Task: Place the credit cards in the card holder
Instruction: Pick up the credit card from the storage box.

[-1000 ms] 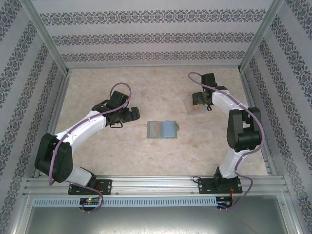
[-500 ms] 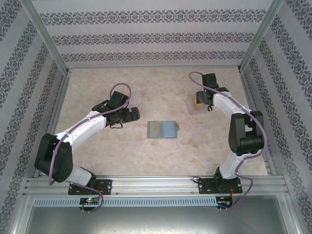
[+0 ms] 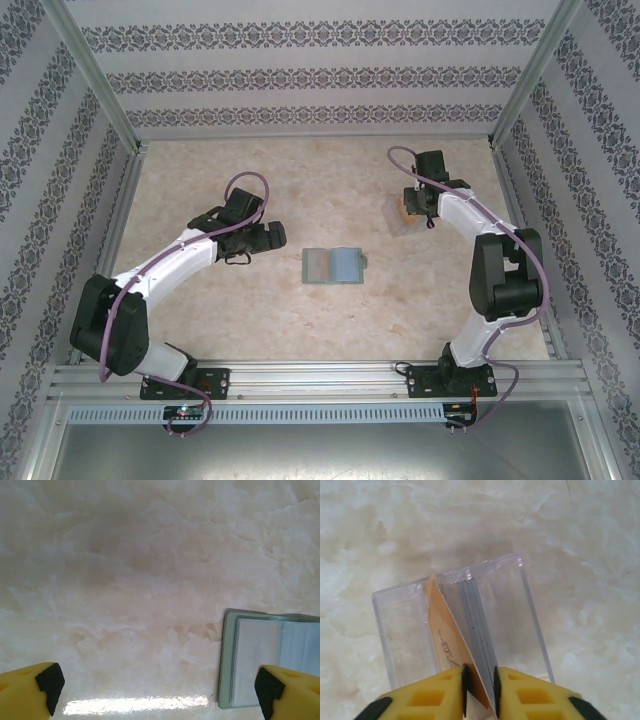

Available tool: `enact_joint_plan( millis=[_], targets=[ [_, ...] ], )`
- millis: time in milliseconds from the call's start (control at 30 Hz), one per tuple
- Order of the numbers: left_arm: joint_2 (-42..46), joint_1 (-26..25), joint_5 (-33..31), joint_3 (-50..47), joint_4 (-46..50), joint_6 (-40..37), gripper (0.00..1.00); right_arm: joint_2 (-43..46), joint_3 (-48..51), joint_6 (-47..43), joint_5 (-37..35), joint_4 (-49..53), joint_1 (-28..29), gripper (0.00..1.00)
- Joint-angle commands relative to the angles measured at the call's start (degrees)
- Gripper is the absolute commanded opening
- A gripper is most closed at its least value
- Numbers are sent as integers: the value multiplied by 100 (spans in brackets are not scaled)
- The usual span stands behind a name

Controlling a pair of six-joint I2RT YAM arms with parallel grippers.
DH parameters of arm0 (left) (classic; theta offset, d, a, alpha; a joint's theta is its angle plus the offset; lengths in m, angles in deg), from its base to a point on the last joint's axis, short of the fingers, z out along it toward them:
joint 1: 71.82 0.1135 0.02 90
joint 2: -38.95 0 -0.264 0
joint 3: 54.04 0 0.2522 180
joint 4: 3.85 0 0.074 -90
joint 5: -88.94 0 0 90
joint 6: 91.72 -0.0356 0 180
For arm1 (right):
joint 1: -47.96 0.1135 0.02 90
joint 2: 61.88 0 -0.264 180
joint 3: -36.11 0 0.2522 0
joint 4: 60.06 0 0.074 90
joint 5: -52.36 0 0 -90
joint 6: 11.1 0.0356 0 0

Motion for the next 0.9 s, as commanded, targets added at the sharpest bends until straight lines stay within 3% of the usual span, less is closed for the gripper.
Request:
enact_joint_plan(
  millis=[0,133,300,500,733,867],
  targets=[
    [177,-58,-143,-43,122,51,100,327,-20,27,494,219,-13,16],
    [256,-49,-126,-69,9,78,100,607,-17,60,831,368,-15,2],
    [408,-52,126,-172,-399,116,100,1104,203,222,1256,343,-18,1],
    [718,-51,1224,-486,-1530,-5,100,1835,663,472,2337,315,0,1],
    [607,-41,2269,-434,-2532,247,99,2621,1826,997,3762,-1022,398,0],
    [371,-48,2625,-525,-3257,752,99,2718,2246,2160,4155,-2026,819,0]
  ],
)
